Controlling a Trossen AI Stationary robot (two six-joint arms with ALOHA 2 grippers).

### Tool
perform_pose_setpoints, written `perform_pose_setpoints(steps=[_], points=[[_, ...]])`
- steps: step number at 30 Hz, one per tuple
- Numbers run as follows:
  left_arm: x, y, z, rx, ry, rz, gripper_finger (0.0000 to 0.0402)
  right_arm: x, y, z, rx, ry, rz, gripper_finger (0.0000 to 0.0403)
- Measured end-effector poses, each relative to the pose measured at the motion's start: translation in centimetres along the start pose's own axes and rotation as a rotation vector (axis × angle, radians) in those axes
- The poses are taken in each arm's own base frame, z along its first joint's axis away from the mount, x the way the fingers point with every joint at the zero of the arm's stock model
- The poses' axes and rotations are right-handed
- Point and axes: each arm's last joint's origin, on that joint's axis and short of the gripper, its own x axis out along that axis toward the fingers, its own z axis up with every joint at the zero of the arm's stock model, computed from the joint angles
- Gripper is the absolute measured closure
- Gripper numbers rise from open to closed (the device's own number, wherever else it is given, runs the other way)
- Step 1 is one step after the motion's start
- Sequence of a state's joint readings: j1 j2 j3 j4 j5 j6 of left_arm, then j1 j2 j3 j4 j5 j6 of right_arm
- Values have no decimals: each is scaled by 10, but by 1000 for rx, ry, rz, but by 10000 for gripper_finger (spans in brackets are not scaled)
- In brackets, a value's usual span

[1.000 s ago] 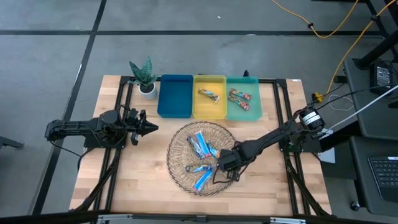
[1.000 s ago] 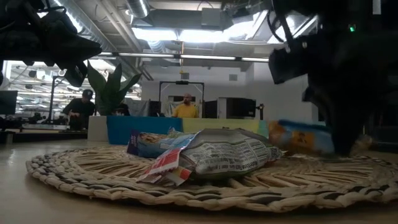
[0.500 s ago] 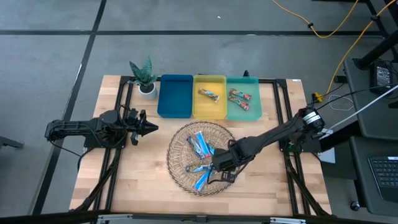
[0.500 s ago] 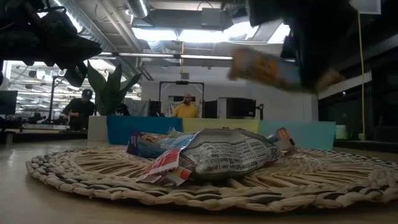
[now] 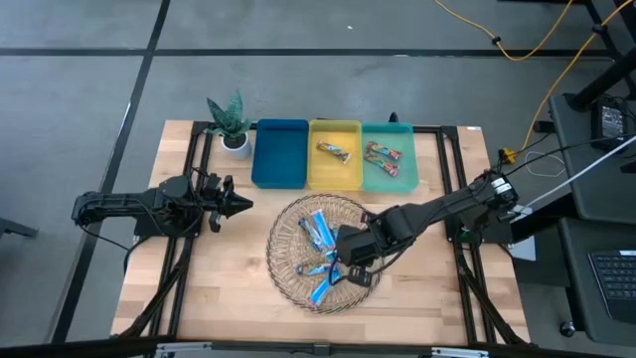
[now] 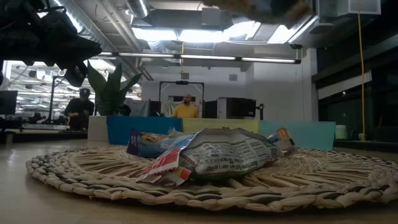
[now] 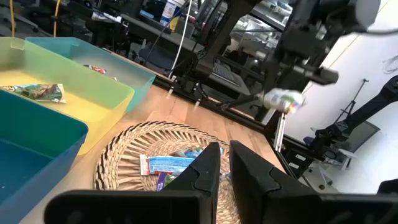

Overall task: Pick and place Granola Bars by type
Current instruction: Put the yellow granola bar into the yellow bin

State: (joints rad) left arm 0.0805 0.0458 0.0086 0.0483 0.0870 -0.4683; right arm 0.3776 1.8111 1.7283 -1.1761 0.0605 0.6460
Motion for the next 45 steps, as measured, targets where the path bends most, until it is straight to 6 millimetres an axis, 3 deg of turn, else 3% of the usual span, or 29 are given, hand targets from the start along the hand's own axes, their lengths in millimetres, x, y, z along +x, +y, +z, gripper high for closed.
perform_pose_setpoints(steps=[13,23,29,45], points=[[0,0,0,0,0,0,370,-65,-25,36,26,-176,-12,362],[0,0,0,0,0,0,370,-112,-67,63,12,-320,-24,361],[0,0,0,0,0,0,370,-129,-101,75,-4,-368,-53,361],[0,0,0,0,0,0,370,-140,-222,90,-82,-341,-152,361]])
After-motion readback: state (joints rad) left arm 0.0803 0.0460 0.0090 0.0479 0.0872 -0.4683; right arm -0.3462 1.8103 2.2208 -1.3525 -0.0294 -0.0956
